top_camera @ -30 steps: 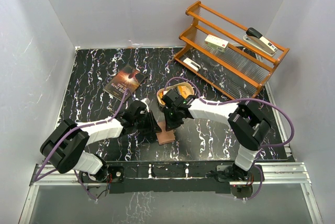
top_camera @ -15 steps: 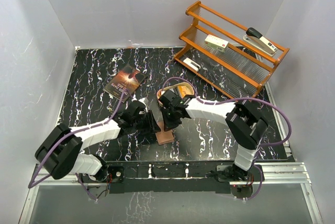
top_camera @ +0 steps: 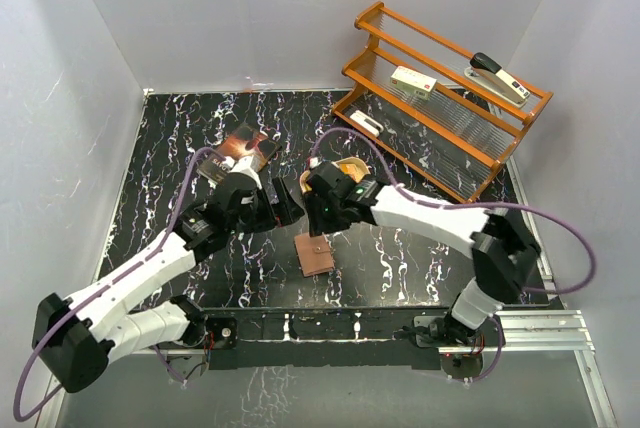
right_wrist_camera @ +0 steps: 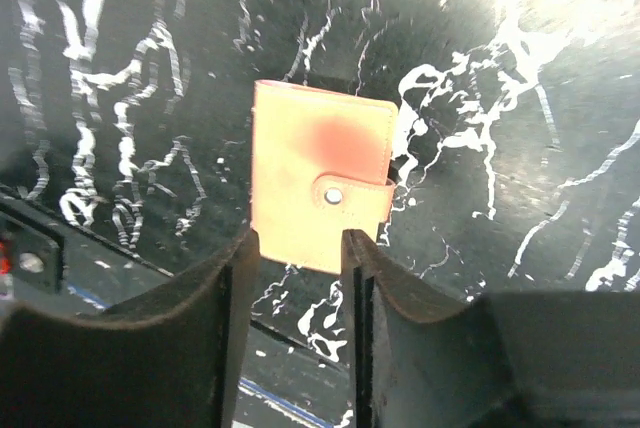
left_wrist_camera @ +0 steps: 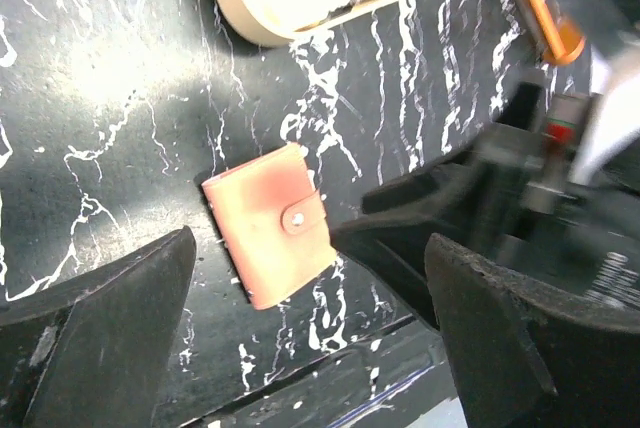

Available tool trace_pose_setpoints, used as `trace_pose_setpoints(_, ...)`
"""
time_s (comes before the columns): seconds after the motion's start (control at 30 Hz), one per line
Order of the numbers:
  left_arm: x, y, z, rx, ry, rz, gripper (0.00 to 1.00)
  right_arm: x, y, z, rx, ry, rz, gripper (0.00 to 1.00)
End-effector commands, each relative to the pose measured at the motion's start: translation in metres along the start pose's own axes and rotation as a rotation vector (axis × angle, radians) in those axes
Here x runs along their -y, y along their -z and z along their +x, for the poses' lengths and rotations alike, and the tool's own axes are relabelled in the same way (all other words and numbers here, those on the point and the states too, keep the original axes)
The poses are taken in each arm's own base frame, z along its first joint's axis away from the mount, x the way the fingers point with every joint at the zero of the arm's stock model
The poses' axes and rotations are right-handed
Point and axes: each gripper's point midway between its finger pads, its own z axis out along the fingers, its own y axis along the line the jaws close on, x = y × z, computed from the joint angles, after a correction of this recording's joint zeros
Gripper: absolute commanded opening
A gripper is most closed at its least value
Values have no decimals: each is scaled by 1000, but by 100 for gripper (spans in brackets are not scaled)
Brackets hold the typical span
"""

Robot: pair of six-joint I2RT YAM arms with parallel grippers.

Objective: Put the credit cards into the card holder
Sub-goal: Close the card holder at the center of the board, then reset both arms

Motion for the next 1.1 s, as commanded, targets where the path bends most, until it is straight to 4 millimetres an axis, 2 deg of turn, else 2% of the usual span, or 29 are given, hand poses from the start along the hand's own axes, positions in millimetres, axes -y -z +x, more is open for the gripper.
trace_pose_setpoints(0.0, 0, 32, -23, 70, -42, -47, 99, -11, 76, -59, 301, -36, -34, 41)
trace_pose_setpoints(0.07, 5, 44, -32, 96, -56, -38, 99, -9, 101, -68, 384, -54, -44, 47)
trace_pose_setpoints(0.2, 21, 69, -50, 136, -101, -3, 99, 1, 146, -80, 534, -94, -45, 71)
trace_pose_setpoints(0.23, 25, 76, -55, 147, -115, 7, 98, 2, 157, -83, 567, -101, -53, 78)
trace_pose_setpoints(0.3, 31, 88, -61, 164, -128, 22, 99, 5, 175, -86, 621, -116, -66, 97)
trace_pose_setpoints(0.4, 39, 105, -68, 201, -136, 65, 99, 7, 196, -86, 684, -135, -103, 98)
trace_pose_setpoints(0.47, 44, 114, -69, 222, -145, 112, 99, 6, 202, -83, 709, -149, -137, 98)
trace_pose_setpoints(0.63, 36, 118, -57, 218, -127, 128, 99, 6, 192, -72, 699, -207, -189, 98)
trace_pose_setpoints(0.77, 19, 110, -44, 192, -122, 88, 99, 7, 178, -63, 686, -252, -220, 98)
trace_pose_setpoints(0.87, 7, 103, -41, 200, -91, 41, 99, 7, 169, -58, 667, -261, -228, 98)
trace_pose_setpoints(1.07, 18, 105, -54, 263, -72, 88, 99, 6, 169, -62, 666, -257, -222, 98)
